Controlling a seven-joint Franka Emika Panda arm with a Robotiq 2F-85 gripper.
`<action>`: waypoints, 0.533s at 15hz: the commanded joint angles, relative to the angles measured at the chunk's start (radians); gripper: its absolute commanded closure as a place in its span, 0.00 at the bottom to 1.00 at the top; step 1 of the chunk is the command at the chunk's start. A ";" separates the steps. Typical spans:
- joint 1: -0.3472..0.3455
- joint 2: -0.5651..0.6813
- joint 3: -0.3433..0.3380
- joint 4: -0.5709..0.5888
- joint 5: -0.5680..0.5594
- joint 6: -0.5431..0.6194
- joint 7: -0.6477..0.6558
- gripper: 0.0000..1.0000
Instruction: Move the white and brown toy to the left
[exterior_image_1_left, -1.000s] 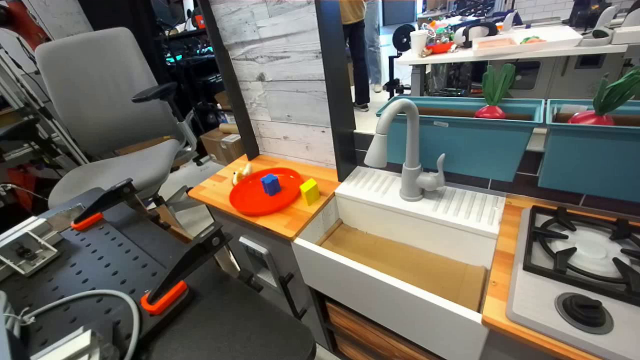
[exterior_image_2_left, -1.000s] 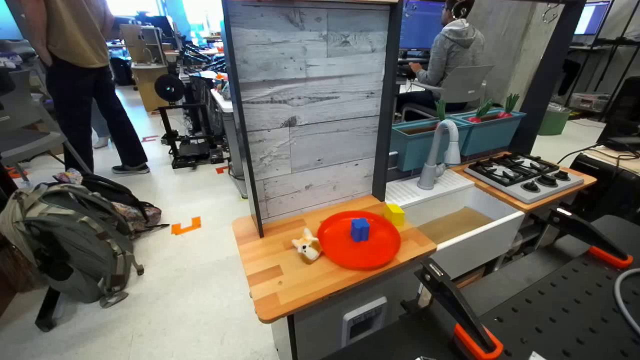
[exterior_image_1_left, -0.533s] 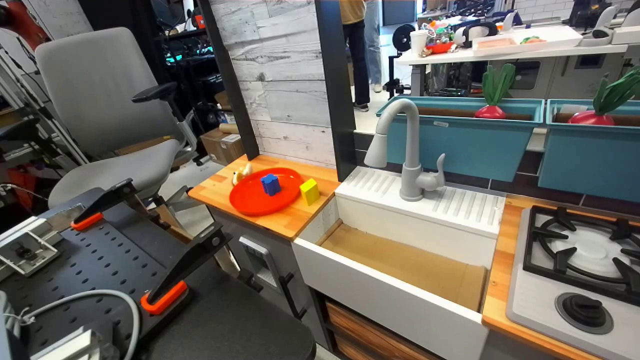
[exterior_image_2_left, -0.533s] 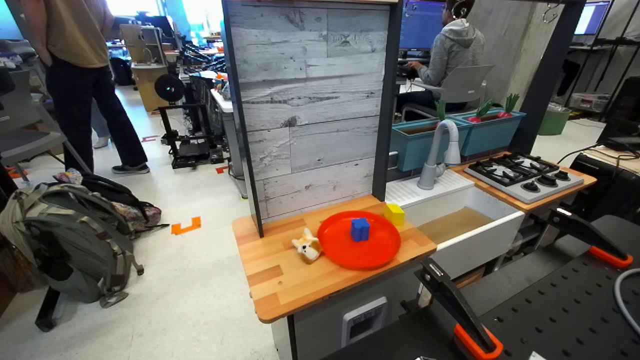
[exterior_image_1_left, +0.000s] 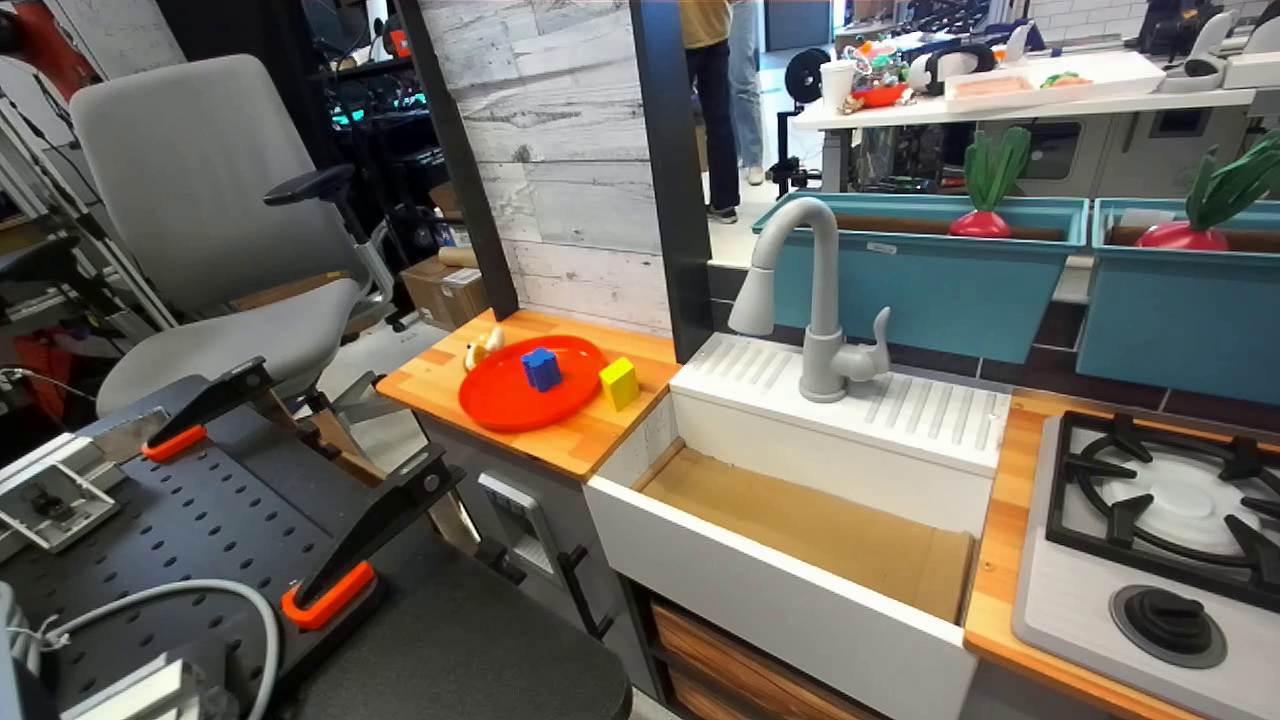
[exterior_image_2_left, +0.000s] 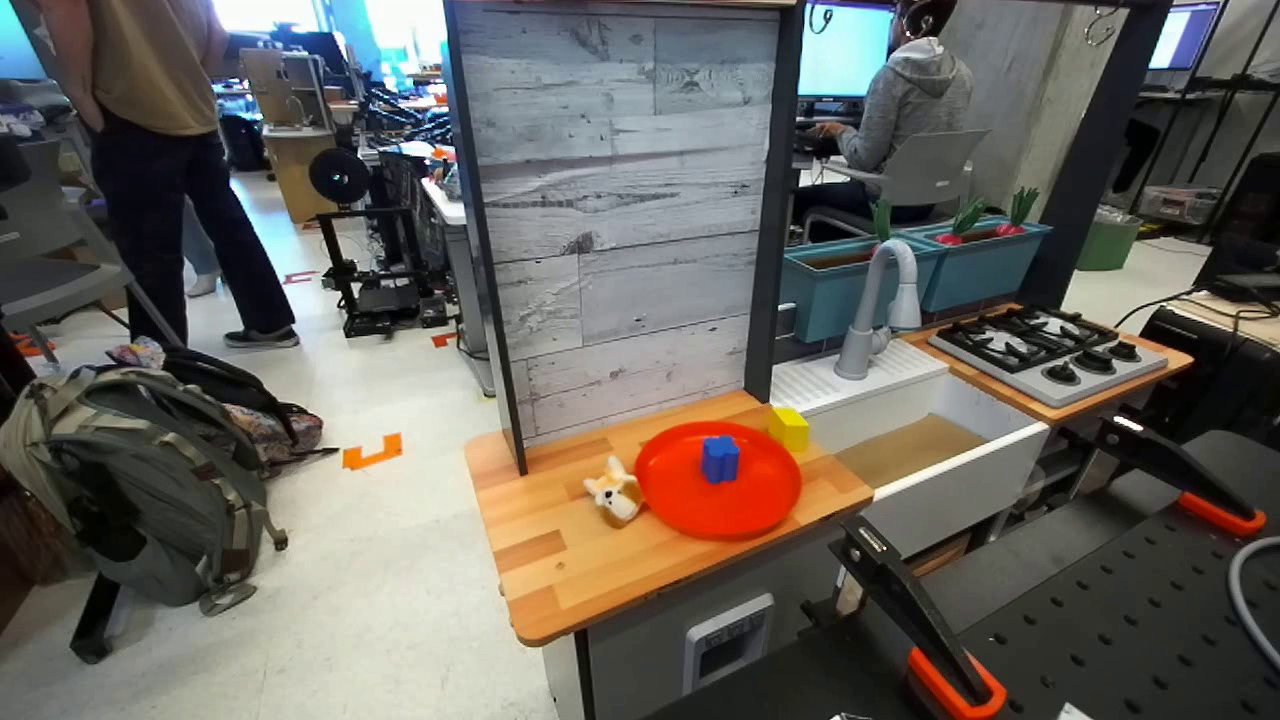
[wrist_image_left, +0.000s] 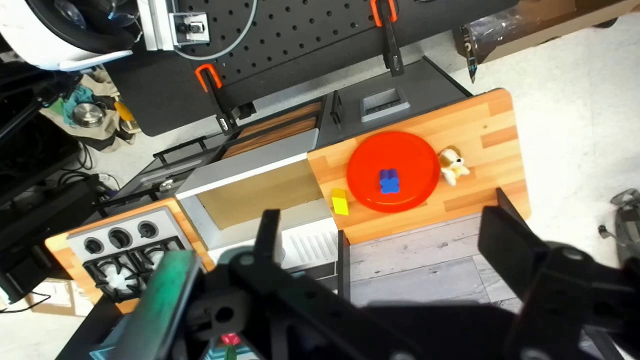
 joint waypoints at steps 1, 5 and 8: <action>-0.010 0.113 0.037 -0.035 0.002 0.179 0.050 0.00; -0.013 0.317 0.069 -0.056 -0.028 0.379 0.126 0.00; -0.016 0.487 0.068 -0.052 -0.086 0.549 0.183 0.00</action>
